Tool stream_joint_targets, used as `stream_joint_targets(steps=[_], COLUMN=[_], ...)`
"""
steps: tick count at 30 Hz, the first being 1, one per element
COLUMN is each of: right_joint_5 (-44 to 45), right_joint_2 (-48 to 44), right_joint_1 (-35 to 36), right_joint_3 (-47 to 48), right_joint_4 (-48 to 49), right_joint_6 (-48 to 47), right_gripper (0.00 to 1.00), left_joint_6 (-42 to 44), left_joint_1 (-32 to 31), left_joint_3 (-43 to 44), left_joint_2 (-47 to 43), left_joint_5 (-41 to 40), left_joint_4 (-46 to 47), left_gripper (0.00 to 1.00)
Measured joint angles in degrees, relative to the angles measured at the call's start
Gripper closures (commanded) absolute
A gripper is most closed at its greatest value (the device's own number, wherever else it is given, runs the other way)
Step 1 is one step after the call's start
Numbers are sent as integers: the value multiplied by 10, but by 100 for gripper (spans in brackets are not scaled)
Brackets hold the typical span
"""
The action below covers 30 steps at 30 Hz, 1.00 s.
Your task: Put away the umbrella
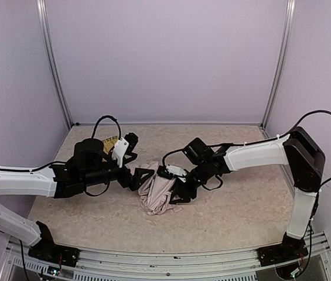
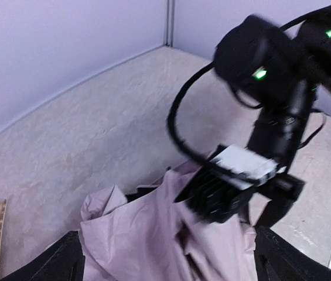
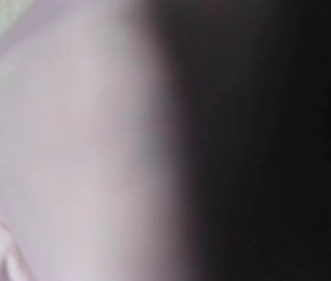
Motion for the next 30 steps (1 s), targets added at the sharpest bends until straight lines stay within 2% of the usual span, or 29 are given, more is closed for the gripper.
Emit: stream_joint_targets(steps=[3, 5, 7, 11, 17, 19, 22, 24, 27, 30], right_joint_5=[-11, -20, -27, -34, -43, -48, -52, -53, -56, -54], right_joint_2=[0, 0, 0, -9, -16, -31, -87, -135, -193, -204], right_joint_1=[0, -2, -3, -3, -3, -3, -3, -4, -13, -35], right_joint_3=[2, 2, 1, -9, -13, -22, -45, -56, -62, -61], right_joint_4=[-5, -6, -5, 0, 10, 13, 16, 16, 24, 43], right_joint_6=[9, 15, 21, 36, 46, 42, 30, 19, 7, 4], right_gripper=[46, 46, 45, 46, 42, 39, 33, 24, 12, 7], left_joint_6=[-24, -40, -50, -70, -76, -80, -92, -96, -98, -97], left_joint_1=[27, 30, 32, 43, 52, 65, 102, 121, 123, 121], left_joint_3=[7, 20, 30, 49, 78, 98, 138, 150, 166, 172], left_joint_2=[74, 136, 179, 212, 248, 287, 369, 404, 416, 424], left_joint_5=[-6, -9, -1, 57, 93, 106, 140, 168, 185, 198], left_joint_4=[-5, -16, -24, -22, 1, 3, 7, 22, 25, 29], left_gripper=[8, 16, 20, 17, 36, 40, 41, 41, 41, 41])
